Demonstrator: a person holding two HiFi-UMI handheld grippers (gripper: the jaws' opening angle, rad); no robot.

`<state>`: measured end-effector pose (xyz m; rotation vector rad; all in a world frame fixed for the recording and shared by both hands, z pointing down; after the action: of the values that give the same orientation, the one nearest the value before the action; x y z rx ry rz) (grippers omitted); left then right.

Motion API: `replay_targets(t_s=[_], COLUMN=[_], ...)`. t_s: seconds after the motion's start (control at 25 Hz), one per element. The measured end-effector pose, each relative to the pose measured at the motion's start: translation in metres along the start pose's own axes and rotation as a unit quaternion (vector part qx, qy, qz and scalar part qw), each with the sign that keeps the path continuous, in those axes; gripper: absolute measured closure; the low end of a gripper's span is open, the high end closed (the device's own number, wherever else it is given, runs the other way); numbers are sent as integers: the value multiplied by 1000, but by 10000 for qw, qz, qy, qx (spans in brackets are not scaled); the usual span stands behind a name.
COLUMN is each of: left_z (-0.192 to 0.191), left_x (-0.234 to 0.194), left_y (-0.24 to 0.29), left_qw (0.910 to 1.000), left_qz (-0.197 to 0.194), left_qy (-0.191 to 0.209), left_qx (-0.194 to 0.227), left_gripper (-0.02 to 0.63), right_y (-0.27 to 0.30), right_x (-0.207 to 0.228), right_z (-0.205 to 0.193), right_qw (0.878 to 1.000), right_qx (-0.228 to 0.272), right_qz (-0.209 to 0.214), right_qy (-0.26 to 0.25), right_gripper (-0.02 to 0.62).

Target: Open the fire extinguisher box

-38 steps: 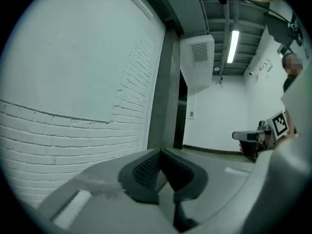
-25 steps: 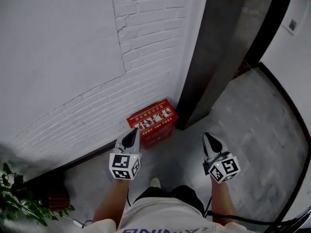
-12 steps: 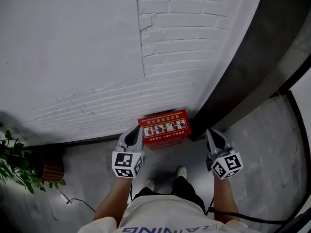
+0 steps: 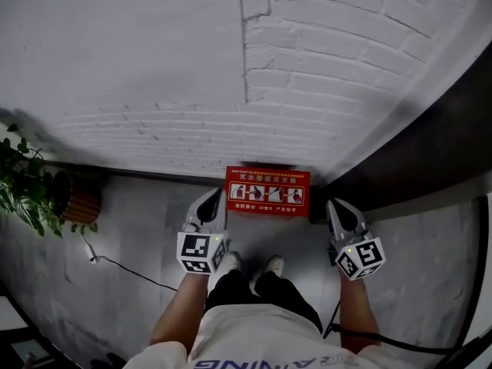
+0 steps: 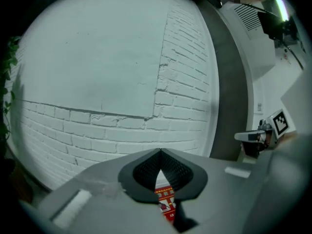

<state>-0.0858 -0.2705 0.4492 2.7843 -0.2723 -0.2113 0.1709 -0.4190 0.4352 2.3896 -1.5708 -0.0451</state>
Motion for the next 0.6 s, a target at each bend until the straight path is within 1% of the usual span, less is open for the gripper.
replay_targets(t_s=[0.08, 0.2, 0.32, 0.6], left_z=[-13, -38, -79, -178], left_x=[-3, -6, -12, -18], left_y=[7, 18, 33, 59], left_qw=[9999, 9996, 9994, 9977], left_qz=[46, 72, 57, 133], left_qy=[-6, 32, 75, -29], left_qx=[-108, -272, -334, -659], left_gripper=[601, 601, 601, 601], right_y=[8, 17, 27, 41], right_x=[7, 16, 26, 47], right_z=[-13, -47, -91, -207], right_qw=[9999, 9993, 9978, 9936], right_qx=[-92, -372, -646, -1121], right_qz=[48, 26, -11, -119], right_qy=[-26, -80, -127, -71], right_gripper=[588, 588, 588, 588])
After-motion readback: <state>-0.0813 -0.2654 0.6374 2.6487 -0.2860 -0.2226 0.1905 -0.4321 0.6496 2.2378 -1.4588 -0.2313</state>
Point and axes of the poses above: the fingertips, and each gripper's own axes: y forward along the fingers, x to its right, z out of its top, the point moved 4 cm from there along -y, backward along the fingers, and after that the axes turned 4 degrees about -x, right-handed, at the moved point
